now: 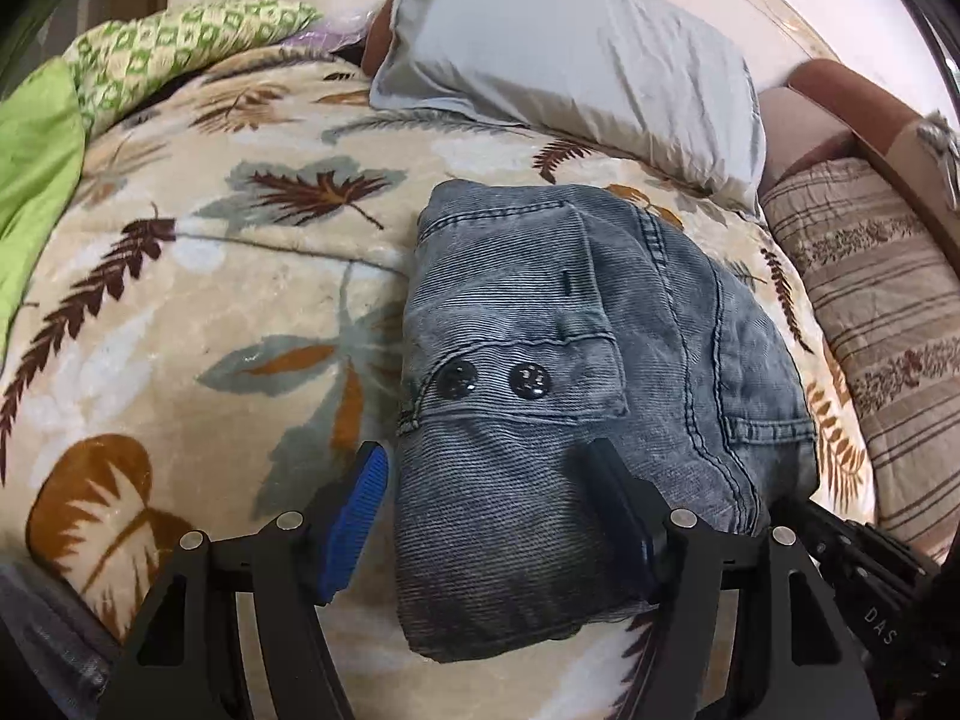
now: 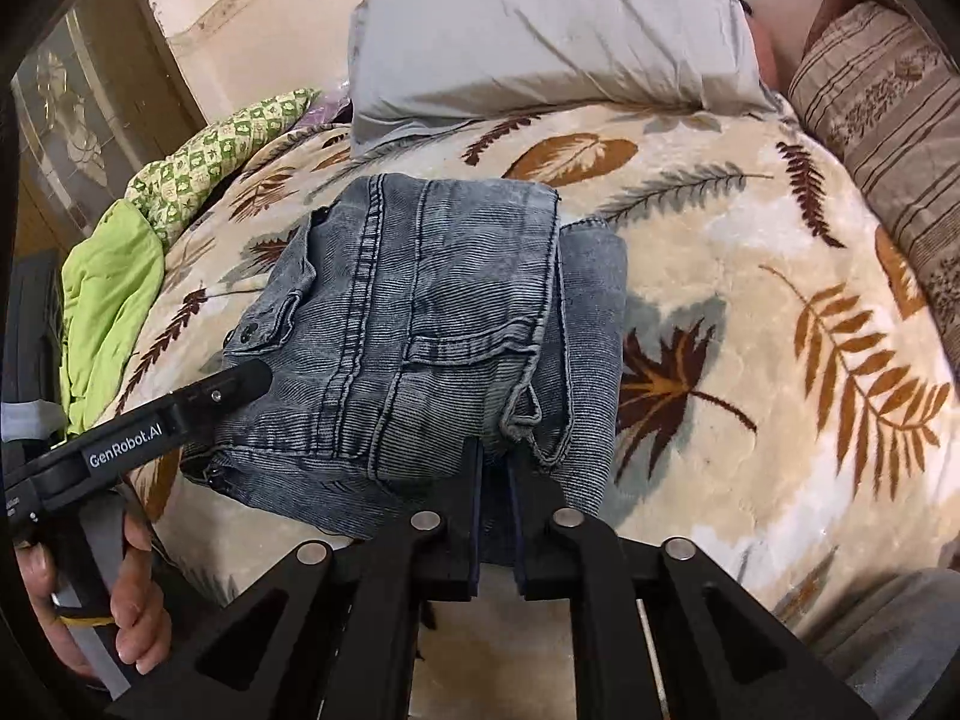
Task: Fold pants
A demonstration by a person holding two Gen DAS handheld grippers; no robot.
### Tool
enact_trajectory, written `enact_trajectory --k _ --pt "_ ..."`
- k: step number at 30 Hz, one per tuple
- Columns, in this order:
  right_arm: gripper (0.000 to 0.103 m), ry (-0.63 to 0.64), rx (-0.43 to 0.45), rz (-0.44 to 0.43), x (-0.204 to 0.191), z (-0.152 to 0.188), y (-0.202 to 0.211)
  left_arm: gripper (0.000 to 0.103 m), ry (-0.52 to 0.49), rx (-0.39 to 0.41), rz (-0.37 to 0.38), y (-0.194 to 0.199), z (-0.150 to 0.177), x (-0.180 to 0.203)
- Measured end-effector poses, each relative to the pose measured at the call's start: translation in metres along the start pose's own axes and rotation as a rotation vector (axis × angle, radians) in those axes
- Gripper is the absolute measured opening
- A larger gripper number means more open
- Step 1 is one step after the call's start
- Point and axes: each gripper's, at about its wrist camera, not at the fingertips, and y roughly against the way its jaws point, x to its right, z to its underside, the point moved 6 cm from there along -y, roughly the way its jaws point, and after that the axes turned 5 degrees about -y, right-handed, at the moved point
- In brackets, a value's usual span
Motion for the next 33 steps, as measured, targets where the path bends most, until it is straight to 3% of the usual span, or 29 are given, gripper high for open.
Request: enact_trajectory --k 4,8,14,20,24,28,30,31,32,33 --pt "0.013 -0.010 0.007 -0.009 0.003 0.001 0.001 0.068 -0.046 0.022 -0.020 0.007 0.003 0.006" --pt "0.039 -0.064 0.044 -0.059 0.006 -0.002 0.013 0.068 -0.070 0.037 0.006 0.016 0.004 0.010" --pt "0.062 -0.093 0.093 -0.062 0.011 -0.008 0.023 0.068 -0.079 0.042 0.053 0.026 0.005 0.011" --pt "0.074 -0.157 0.136 -0.076 0.024 -0.014 0.028 0.068 -0.006 0.033 0.114 0.029 0.000 0.000" --pt "0.075 -0.238 0.126 -0.134 0.036 -0.019 0.026 0.068 0.068 0.026 0.146 0.027 -0.003 -0.010" --pt "0.061 -0.148 0.153 -0.145 0.021 -0.031 0.019 0.067 0.098 -0.013 0.127 0.013 0.000 -0.015" --pt "0.045 -0.115 0.117 -0.135 0.015 -0.035 0.003 0.067 0.084 -0.018 0.103 0.009 -0.001 -0.012" --pt "0.022 -0.115 0.067 -0.133 0.014 -0.034 -0.010 0.067 0.079 -0.020 0.096 0.008 -0.001 -0.010" --pt "0.009 -0.123 0.006 -0.113 0.014 -0.030 -0.026 0.067 0.073 -0.017 0.089 0.007 -0.001 -0.009" --pt "0.009 -0.131 -0.002 -0.093 0.016 -0.028 -0.028 0.067 0.068 -0.017 0.086 0.006 0.000 -0.007"
